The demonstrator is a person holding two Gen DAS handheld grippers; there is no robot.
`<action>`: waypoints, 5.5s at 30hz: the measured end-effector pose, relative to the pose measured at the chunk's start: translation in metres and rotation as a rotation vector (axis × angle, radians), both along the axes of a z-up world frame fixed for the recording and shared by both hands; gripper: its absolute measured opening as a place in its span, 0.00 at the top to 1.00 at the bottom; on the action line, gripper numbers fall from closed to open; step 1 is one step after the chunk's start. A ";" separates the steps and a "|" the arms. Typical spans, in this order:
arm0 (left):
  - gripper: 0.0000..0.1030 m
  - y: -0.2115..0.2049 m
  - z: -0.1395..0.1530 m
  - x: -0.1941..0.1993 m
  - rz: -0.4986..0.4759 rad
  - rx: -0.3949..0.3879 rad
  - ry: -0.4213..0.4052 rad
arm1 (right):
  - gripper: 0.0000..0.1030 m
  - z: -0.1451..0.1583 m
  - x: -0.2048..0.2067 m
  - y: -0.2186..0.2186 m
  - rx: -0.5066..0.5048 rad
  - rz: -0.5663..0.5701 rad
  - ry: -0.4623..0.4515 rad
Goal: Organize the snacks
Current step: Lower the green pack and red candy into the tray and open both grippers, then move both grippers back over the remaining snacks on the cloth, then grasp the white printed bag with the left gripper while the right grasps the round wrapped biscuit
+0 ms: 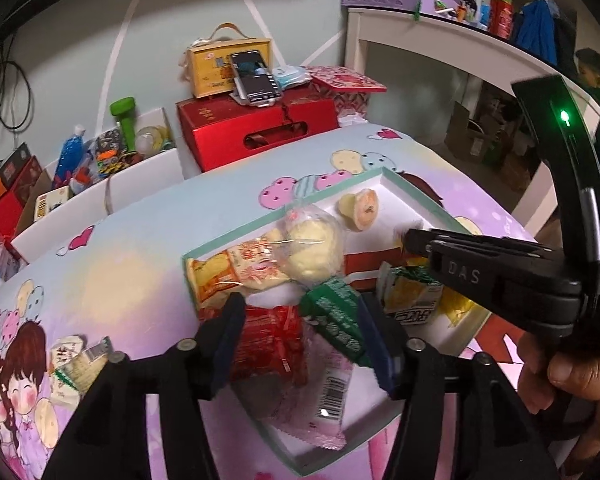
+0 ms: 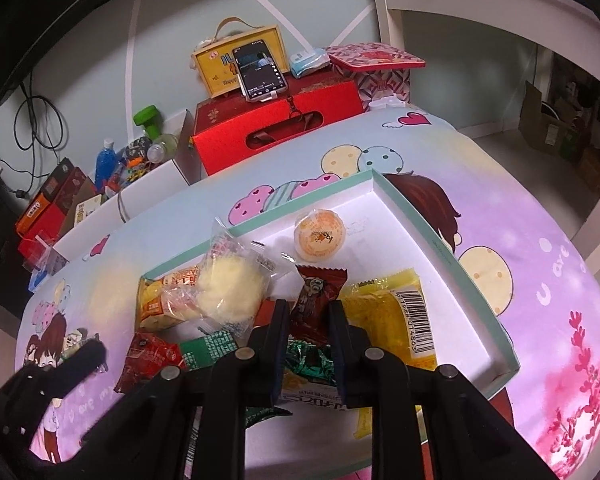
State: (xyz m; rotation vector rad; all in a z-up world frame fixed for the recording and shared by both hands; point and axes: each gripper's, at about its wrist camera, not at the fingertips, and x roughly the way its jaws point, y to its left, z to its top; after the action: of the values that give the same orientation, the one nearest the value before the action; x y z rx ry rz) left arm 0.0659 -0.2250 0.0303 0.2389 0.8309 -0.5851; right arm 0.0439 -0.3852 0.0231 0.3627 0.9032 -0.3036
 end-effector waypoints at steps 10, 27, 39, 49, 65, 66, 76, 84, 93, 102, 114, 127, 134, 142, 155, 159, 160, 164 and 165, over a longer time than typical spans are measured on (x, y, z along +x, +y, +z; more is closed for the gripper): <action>0.31 0.032 -0.003 0.020 0.145 0.003 0.055 | 0.77 -0.005 0.005 0.005 -0.014 0.011 0.042; 0.08 0.109 -0.026 0.049 0.422 -0.047 0.143 | 0.00 -0.010 0.009 0.014 -0.053 0.013 0.057; 0.08 0.138 -0.027 0.055 0.473 -0.107 0.155 | 0.00 -0.007 0.009 0.017 -0.041 0.013 0.037; 0.08 0.185 -0.014 0.059 0.534 -0.135 0.144 | 0.00 0.008 0.013 0.041 -0.071 0.062 -0.022; 0.08 0.316 -0.009 0.052 0.874 -0.123 0.141 | 0.00 0.024 0.032 0.141 -0.051 0.287 -0.123; 0.08 0.321 -0.010 0.051 0.885 -0.126 0.146 | 0.00 0.024 0.033 0.150 -0.051 0.305 -0.121; 0.08 0.334 -0.019 0.051 0.881 -0.135 0.161 | 0.00 0.007 0.049 0.219 -0.002 0.460 -0.111; 0.08 0.320 -0.051 0.074 0.809 -0.180 0.197 | 0.00 -0.027 0.062 0.257 -0.040 0.569 -0.052; 0.08 0.309 -0.072 0.091 0.758 -0.205 0.218 | 0.07 -0.058 0.079 0.265 0.009 0.580 0.013; 0.08 0.309 -0.081 0.101 0.741 -0.223 0.239 | 0.15 -0.075 0.093 0.279 0.018 0.591 0.043; 0.08 0.278 -0.083 0.113 0.638 -0.183 0.251 | 0.34 -0.079 0.100 0.275 0.000 0.551 0.050; 0.09 0.252 -0.090 0.116 0.556 -0.134 0.280 | 0.39 -0.077 0.099 0.256 -0.008 0.502 0.082; 0.11 0.242 -0.095 0.116 0.542 -0.057 0.305 | 0.39 -0.077 0.098 0.250 -0.022 0.483 0.094; 0.33 0.248 -0.096 0.115 0.567 -0.039 0.308 | 0.39 -0.077 0.097 0.248 -0.029 0.477 0.097; 0.48 0.252 -0.086 0.108 0.567 -0.081 0.303 | 0.45 -0.070 0.088 0.256 -0.058 0.506 0.087; 0.48 0.255 -0.082 0.104 0.578 -0.087 0.300 | 0.45 -0.062 0.084 0.257 -0.063 0.508 0.066; 0.48 0.256 -0.080 0.102 0.582 -0.090 0.297 | 0.45 -0.059 0.082 0.257 -0.062 0.509 0.059; 0.48 0.261 -0.068 0.092 0.597 -0.110 0.273 | 0.45 -0.051 0.077 0.258 -0.068 0.515 0.040; 0.48 0.262 -0.065 0.088 0.599 -0.114 0.266 | 0.45 -0.048 0.076 0.258 -0.069 0.517 0.035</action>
State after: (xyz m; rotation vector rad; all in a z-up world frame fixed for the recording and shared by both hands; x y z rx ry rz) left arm 0.1535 0.0368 -0.0344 -0.1972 1.0636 -0.0971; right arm 0.1195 -0.1271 -0.0253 0.0525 0.9840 0.1355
